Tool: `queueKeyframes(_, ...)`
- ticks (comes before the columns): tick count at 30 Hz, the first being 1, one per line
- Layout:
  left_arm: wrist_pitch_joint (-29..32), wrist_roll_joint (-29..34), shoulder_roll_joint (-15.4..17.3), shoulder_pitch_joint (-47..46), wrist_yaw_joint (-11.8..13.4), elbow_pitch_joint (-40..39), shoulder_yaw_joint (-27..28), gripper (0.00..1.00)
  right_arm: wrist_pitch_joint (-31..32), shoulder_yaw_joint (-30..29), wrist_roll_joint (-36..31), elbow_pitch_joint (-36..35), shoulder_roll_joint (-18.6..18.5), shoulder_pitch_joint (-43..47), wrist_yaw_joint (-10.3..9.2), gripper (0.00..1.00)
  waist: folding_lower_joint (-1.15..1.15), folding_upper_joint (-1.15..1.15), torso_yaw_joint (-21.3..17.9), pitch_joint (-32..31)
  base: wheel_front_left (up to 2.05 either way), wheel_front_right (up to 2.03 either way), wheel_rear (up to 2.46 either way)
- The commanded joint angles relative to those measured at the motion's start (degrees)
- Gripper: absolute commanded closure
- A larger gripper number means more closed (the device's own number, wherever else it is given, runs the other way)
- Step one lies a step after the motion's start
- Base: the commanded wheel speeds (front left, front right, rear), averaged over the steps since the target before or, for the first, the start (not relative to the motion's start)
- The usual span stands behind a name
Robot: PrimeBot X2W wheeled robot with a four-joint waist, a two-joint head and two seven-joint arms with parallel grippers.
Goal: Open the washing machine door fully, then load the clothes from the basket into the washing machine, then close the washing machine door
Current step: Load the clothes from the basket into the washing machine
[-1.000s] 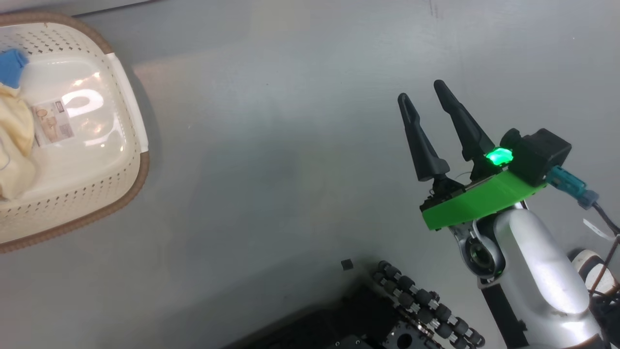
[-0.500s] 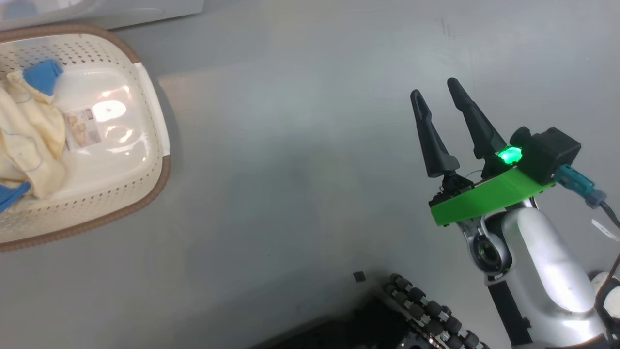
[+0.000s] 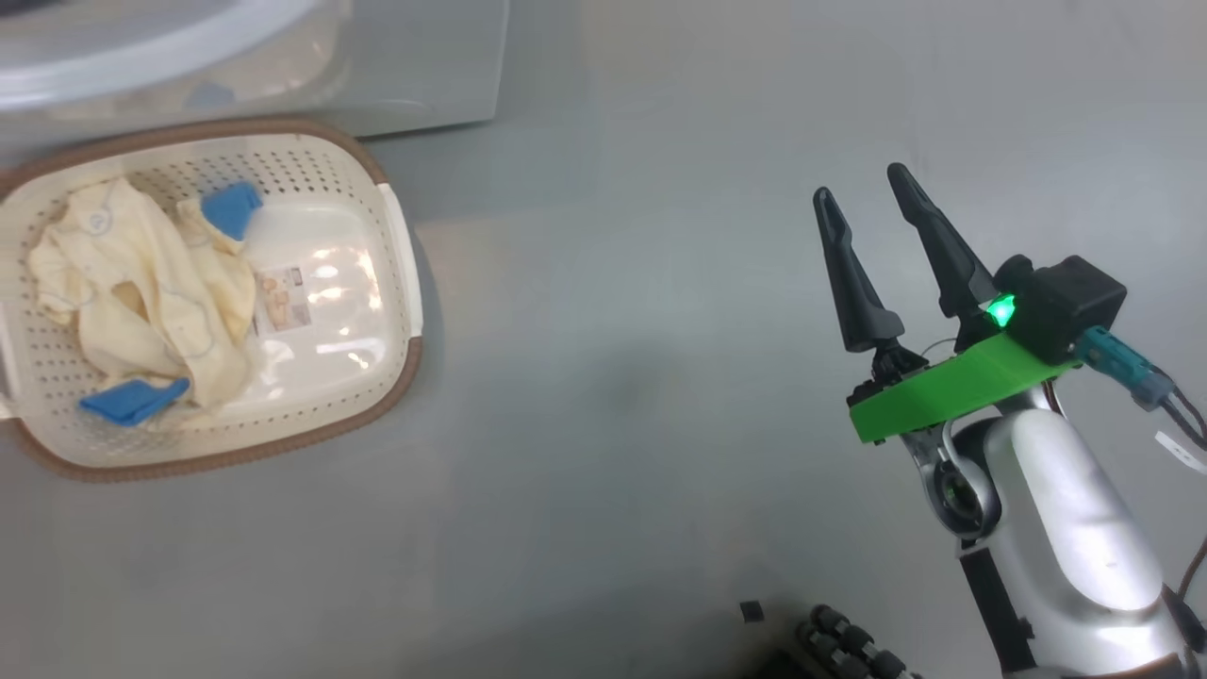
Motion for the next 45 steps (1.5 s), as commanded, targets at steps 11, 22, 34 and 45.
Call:
queueKeyframes(11, -1.2, 1.4, 0.9, 14.5, -0.2, -8.4, 2.6, 0.0, -0.4, -1.2, -3.0, 1.0, -0.4, 3.6, 0.03, 0.0, 0.01, 0.0, 6.7, -12.7, 0.0, 0.0, 0.0)
queueKeyframes(22, -1.2, 8.8, -2.4, 32.9, -0.2, -18.3, 14.2, 0.0, -0.4, -1.3, -4.4, 2.8, -0.4, 6.9, 0.03, 0.0, 0.01, 0.0, 10.0, -22.4, 0.0, 0.0, 0.0)
queueKeyframes(34, -1.2, 16.3, -7.9, 53.0, 1.1, -29.1, 26.7, 0.0, -0.4, -2.0, -3.8, 3.2, -0.4, 11.5, 0.03, 0.0, 0.01, 0.0, 10.9, -31.2, 0.0, 0.0, 0.0)
queueKeyframes(45, -1.2, 20.8, -14.7, 66.7, 3.3, -35.1, 34.4, 0.0, -0.4, -2.6, -2.5, 3.7, -0.4, 15.8, 0.03, 0.0, 0.01, 0.0, 11.2, -36.4, 0.0, 0.0, 0.0)
